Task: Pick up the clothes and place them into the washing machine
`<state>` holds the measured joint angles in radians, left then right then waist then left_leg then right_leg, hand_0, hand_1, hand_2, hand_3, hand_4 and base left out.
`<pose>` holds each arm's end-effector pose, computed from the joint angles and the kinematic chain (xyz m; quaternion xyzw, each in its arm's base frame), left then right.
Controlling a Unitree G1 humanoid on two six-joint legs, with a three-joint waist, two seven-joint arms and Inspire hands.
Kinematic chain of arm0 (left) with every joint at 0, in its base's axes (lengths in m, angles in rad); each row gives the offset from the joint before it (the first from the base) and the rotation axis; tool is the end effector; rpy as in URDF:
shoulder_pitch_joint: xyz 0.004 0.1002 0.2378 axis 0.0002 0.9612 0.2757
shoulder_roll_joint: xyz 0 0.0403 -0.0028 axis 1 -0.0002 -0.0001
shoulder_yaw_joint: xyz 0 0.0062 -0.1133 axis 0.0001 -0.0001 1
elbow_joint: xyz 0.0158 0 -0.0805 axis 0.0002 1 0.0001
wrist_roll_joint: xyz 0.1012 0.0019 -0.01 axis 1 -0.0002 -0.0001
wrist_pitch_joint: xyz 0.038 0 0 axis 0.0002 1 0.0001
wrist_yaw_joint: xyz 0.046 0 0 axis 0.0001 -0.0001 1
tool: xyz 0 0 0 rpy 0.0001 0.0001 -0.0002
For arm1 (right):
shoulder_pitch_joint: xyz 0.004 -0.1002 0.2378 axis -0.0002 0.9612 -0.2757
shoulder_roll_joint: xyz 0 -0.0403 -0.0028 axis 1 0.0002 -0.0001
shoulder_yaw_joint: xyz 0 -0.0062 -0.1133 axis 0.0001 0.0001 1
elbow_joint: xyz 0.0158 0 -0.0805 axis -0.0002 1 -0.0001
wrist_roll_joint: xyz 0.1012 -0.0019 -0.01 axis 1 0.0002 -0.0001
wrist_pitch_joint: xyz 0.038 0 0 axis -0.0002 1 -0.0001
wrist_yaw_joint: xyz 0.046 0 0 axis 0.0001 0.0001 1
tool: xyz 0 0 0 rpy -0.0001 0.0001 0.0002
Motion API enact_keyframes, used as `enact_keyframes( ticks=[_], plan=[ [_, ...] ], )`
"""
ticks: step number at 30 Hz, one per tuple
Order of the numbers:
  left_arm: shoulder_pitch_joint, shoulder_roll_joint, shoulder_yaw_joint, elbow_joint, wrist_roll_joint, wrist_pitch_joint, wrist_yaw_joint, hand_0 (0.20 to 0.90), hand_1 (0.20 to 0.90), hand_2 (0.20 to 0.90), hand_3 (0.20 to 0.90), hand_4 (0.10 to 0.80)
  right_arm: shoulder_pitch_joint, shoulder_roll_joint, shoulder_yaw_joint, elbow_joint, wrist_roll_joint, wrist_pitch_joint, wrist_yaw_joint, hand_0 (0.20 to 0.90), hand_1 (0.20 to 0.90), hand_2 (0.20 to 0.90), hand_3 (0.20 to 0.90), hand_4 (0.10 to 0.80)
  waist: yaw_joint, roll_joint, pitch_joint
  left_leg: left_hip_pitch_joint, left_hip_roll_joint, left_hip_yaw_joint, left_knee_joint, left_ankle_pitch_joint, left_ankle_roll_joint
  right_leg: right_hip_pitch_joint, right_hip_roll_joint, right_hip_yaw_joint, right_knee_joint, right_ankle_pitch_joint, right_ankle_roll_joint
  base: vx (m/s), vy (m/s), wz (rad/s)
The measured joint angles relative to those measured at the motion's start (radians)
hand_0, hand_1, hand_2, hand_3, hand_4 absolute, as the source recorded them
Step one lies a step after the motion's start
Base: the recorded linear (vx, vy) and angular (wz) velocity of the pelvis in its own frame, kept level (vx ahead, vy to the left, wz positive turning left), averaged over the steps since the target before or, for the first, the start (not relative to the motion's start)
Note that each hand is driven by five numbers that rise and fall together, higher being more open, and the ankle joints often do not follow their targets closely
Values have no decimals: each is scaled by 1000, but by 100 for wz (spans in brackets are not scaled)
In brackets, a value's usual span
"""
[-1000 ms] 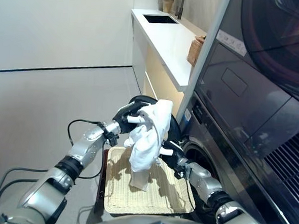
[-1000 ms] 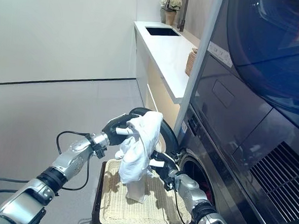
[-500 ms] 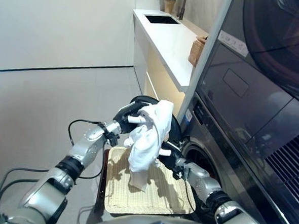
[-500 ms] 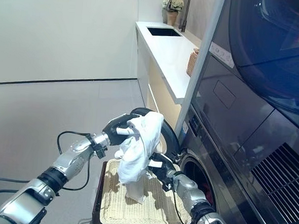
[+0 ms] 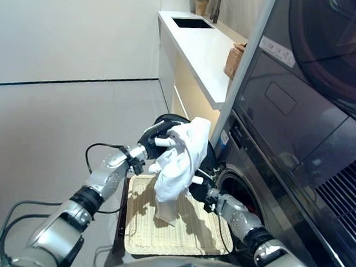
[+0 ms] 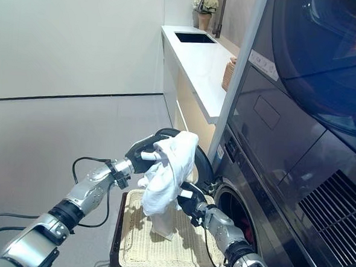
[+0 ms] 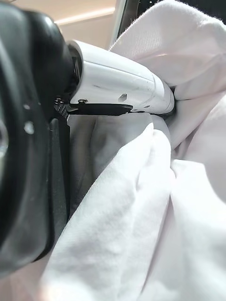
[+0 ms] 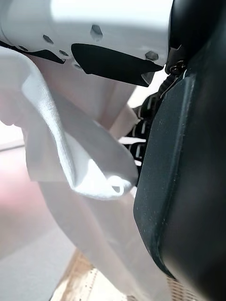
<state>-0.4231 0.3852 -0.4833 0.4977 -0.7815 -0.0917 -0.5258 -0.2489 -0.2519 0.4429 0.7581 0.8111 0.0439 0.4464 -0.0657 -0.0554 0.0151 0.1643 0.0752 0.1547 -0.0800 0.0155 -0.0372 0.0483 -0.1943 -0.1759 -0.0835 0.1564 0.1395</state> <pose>0.2738 0.1579 0.0294 -0.1205 0.0650 -0.3863 0.9122 0.2130 -0.1582 -0.0569 0.2257 0.2884 0.2521 0.8957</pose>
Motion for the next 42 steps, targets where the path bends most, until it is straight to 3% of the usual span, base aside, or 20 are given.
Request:
enact_keyframes(
  ticks=[6,7,9,10,32,39,40,41,42],
  plan=[
    [0,-1,3,0,0,0,0,200,200,200,200,300,0,3,44,-47,1,2,34,900,900,900,900,800,2,0,0,0,0,0,0,0,0,0,0,0,1,0,0,0,0,0],
    [0,0,3,0,0,0,0,200,200,200,200,300,0,4,49,-47,1,2,38,431,431,431,431,465,2,0,0,0,0,0,0,0,0,0,0,0,1,0,0,0,0,0],
    [0,0,3,1,1,0,0,200,200,200,200,300,0,7,58,-47,1,2,38,370,370,370,370,422,2,0,0,0,0,0,0,0,0,0,0,0,1,0,0,0,0,0],
    [0,0,3,1,1,0,0,200,200,200,200,300,0,7,63,-47,1,2,38,200,200,200,200,300,2,0,0,0,0,0,0,0,0,0,0,0,1,0,0,0,0,0],
    [0,-1,3,2,1,0,0,200,200,200,200,300,1,6,57,-47,1,2,39,200,200,200,200,300,1,0,0,1,0,0,0,0,0,0,0,0,1,0,0,0,0,0],
    [2,-16,50,9,6,-1,9,200,200,200,200,300,27,7,-18,-46,4,1,35,200,200,200,200,300,0,0,0,1,0,0,0,0,0,1,1,0,1,0,0,0,0,0],
    [2,-20,59,12,7,-3,23,420,420,420,420,457,32,6,-30,-46,7,0,34,200,200,200,200,300,0,0,0,1,0,0,0,0,0,1,0,0,1,0,0,0,0,0],
    [4,-24,74,16,14,-3,33,529,529,529,529,535,38,6,-45,-46,15,-1,33,200,200,200,200,300,0,0,-1,1,0,0,0,0,0,1,1,0,1,0,0,0,0,0],
    [5,-24,81,17,16,-3,41,549,549,549,549,549,41,6,-51,-46,23,-1,32,200,200,200,200,300,0,0,0,1,0,0,0,0,0,0,1,1,1,0,0,0,0,0]
  ],
)
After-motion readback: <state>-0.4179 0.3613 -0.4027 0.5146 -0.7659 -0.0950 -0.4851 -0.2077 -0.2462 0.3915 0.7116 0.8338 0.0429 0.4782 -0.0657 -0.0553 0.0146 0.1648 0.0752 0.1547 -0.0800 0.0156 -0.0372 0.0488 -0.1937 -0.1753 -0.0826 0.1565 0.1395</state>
